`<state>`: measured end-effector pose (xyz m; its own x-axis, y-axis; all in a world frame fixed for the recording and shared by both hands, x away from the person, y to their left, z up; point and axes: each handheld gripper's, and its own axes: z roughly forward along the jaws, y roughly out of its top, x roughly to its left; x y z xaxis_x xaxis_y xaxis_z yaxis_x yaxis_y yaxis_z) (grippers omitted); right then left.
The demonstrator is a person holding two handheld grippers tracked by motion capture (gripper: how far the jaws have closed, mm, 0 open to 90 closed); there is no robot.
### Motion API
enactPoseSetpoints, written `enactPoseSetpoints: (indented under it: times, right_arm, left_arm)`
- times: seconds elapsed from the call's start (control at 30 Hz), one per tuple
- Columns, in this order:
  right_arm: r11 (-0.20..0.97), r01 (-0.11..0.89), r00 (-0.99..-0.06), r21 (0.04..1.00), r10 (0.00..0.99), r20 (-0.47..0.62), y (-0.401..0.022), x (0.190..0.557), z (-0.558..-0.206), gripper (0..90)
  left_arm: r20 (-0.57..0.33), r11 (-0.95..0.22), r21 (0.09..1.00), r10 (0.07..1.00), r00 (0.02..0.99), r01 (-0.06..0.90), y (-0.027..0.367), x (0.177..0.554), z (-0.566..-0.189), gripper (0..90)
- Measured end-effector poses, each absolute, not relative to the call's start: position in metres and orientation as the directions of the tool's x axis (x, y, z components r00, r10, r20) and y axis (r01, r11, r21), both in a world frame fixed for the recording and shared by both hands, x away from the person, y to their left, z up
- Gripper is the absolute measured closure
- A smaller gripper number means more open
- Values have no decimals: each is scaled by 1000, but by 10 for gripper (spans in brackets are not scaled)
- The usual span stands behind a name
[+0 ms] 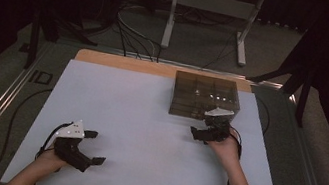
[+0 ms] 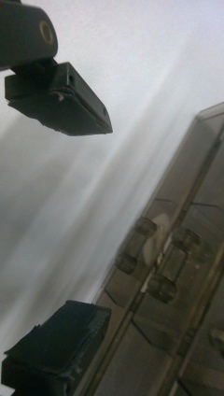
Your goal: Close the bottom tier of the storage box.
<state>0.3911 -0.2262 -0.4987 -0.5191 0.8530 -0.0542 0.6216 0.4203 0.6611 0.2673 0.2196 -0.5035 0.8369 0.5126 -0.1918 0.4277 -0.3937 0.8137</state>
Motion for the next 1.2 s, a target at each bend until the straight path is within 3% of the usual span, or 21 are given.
enactPoseSetpoints:
  times: [0.47,1.2]
  right_arm:
    - [402,606,-528,686,849,-31,-224,392,-494,106]
    - [403,544,-621,736,784,30,-213,386,-474,107]
  left_arm:
    - [-192,-396,812,513,837,429,219,269,-504,0]
    - [-185,-402,813,508,841,422,219,267,-504,0]
